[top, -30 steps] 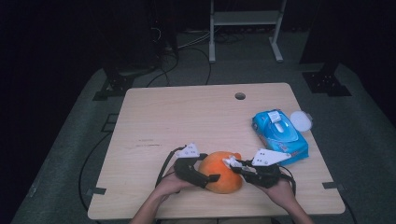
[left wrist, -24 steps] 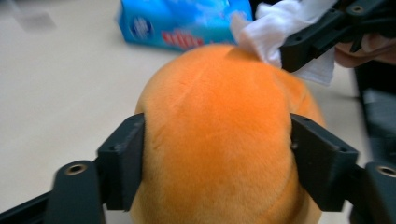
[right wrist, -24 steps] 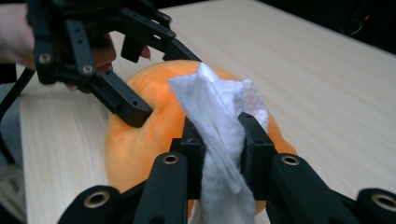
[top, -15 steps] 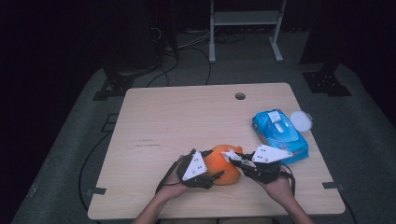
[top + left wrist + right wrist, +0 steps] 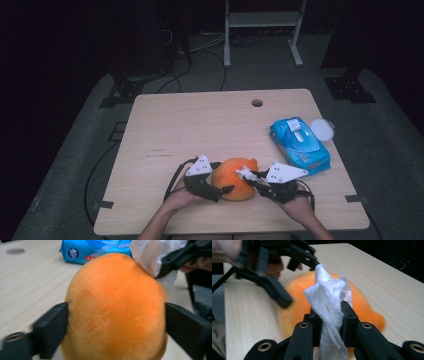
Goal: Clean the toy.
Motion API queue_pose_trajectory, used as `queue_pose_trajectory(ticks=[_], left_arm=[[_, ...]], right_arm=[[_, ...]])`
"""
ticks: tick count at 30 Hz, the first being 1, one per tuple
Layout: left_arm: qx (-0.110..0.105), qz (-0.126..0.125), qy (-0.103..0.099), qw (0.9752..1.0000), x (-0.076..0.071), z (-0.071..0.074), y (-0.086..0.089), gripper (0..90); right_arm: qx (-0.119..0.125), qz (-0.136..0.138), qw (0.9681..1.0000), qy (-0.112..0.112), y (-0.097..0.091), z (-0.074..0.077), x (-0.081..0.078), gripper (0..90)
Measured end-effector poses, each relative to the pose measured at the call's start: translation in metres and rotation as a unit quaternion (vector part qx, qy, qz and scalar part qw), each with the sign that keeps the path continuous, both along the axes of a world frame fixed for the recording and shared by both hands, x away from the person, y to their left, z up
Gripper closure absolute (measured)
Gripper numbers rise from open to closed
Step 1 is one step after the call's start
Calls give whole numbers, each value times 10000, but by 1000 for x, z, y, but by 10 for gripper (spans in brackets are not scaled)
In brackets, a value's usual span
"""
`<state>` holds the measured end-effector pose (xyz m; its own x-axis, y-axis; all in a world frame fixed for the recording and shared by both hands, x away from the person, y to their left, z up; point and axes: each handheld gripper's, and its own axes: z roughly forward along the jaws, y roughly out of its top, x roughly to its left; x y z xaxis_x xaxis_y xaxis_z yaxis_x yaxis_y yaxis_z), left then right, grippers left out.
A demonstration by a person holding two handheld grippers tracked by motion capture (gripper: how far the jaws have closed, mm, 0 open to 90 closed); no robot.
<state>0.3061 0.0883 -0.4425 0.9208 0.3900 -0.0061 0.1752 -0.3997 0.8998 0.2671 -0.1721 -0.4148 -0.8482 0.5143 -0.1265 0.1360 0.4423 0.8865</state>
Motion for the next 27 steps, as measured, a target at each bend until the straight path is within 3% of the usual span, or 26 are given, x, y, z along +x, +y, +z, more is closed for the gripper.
queue_pose_trajectory(ticks=[4, 7, 11, 12, 16, 19, 21, 24, 25, 27], left_arm=[[332, -176, -750, 9965, -12, 3, -7, 220], [353, -253, -901, 9950, -16, 3, -8, 230], [360, -353, -976, 9940, -18, 3, -9, 225], [351, -383, -951, 9941, -19, 4, -8, 221], [19, -620, -433, 9971, -13, 7, -1, 176], [-164, -456, -44, 9988, -5, 9, 5, 111], [-60, -303, 198, 9993, -1, 7, 3, 45], [-23, -260, 671, 9974, 5, 0, -1, 27], [-19, -266, 718, 9971, 5, -1, -2, 28], [42, -326, 515, 9981, 2, 1, -2, 121]], right_arm=[[-5, 156, 9997, -168, 15, 6, -4, 753], [57, 63, 9998, -201, 11, 10, -1, 756], [160, -342, 9992, -127, -8, 11, 7, 755], [185, -402, 9990, -89, -14, 10, 9, 755], [202, -465, 9987, 40, -25, 5, 10, 753], [172, -330, 9993, 6, -23, 4, 8, 752], [158, -252, 9996, -11, -21, 4, 7, 752], [140, -196, 9997, -34, -19, 4, 7, 752], [130, -192, 9997, -50, -19, 4, 7, 752], [149, -198, 9997, -36, -17, 5, 6, 752]])
